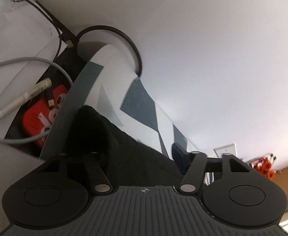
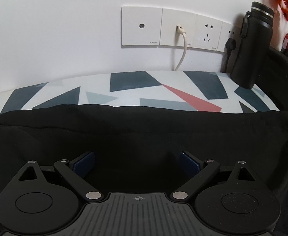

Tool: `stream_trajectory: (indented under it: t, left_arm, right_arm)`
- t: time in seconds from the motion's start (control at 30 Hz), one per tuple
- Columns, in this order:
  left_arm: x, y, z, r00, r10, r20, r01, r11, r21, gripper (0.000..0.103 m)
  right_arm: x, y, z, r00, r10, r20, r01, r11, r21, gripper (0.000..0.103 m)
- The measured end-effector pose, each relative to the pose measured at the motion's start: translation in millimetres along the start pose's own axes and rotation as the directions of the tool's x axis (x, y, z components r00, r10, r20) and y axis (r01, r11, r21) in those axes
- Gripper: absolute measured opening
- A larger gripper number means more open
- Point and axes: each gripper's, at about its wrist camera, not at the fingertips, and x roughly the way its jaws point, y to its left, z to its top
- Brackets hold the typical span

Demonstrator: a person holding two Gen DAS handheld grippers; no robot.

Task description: Fold clothes

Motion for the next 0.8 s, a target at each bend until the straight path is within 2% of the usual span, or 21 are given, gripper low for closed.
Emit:
stream_trajectory:
  t: [0.1, 0.3, 0.37, 0.43, 0.5, 0.67, 0.8]
  left_arm:
    - [5, 3, 4, 1.000, 0.008, -0.005, -0.008, 1.000, -0.026, 0.048]
    - [11, 7, 11, 0.995, 0.104, 0.002, -0.104, 0.994, -0.011, 0.048]
    - [12, 8, 11, 0.995, 0.095, -0.015, -0.095, 0.995, -0.006, 0.037]
    - [13, 1, 11, 0.992, 0.119, -0.031, -0.118, 0.992, 0.053, 0.007]
    - [9, -7, 10, 0.989, 0.151, -0.005, -0.150, 0.983, 0.109, 0.003]
    - [-18, -31, 3, 0.992, 0.070, 0.103, -0.086, 0.982, 0.166, 0.003]
    - [-39, -48, -8, 0.982, -0.016, 0.188, -0.017, 0.984, 0.175, 0.003]
  right_arm:
    - [1, 0, -1, 1.000, 0.005, 0.000, -0.005, 1.000, -0.002, 0.092]
    - [4, -3, -3, 1.000, 0.007, -0.009, -0.007, 1.000, 0.011, 0.092]
    - [4, -4, -4, 1.000, 0.008, -0.009, -0.008, 1.000, 0.015, 0.092]
    - [4, -6, -3, 1.000, 0.012, -0.008, -0.012, 1.000, 0.016, 0.092]
    - [3, -8, -2, 1.000, 0.016, -0.006, -0.016, 1.000, 0.017, 0.092]
    - [-1, -15, 7, 0.999, 0.026, 0.018, -0.026, 1.000, 0.006, 0.092]
    - [0, -24, 17, 0.999, 0.043, 0.025, -0.042, 0.999, -0.017, 0.091]
